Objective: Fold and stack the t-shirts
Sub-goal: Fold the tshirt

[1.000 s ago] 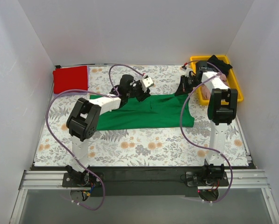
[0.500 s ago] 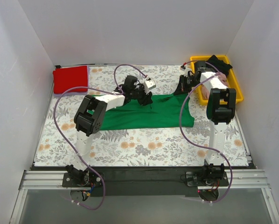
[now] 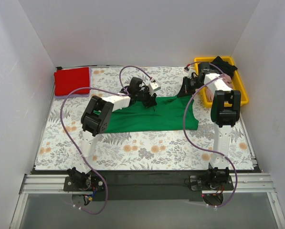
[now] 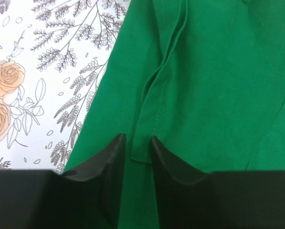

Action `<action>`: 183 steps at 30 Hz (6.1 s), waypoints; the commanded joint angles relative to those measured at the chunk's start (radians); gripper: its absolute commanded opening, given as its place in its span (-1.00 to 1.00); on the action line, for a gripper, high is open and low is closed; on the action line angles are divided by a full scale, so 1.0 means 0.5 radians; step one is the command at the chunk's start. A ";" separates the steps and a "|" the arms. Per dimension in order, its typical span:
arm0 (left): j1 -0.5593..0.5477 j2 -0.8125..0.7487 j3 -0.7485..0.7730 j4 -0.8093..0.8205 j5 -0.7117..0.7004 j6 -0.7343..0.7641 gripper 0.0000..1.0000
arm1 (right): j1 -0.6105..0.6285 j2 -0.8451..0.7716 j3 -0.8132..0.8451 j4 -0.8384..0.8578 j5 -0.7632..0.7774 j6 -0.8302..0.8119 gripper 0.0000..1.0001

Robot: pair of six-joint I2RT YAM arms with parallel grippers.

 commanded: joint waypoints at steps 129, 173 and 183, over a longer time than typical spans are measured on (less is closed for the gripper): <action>0.130 -0.924 -0.515 0.009 -0.070 -0.582 -0.31 | 0.414 -0.439 -0.506 0.139 -0.068 -0.374 -0.97; 0.713 -0.666 -0.529 -1.497 -0.754 0.087 -0.49 | 0.540 -0.115 -0.226 -0.152 1.411 -0.889 -0.43; 0.579 -1.377 -1.141 -1.703 -0.245 -0.060 -0.49 | 0.608 0.448 0.980 0.738 1.672 -1.111 -0.25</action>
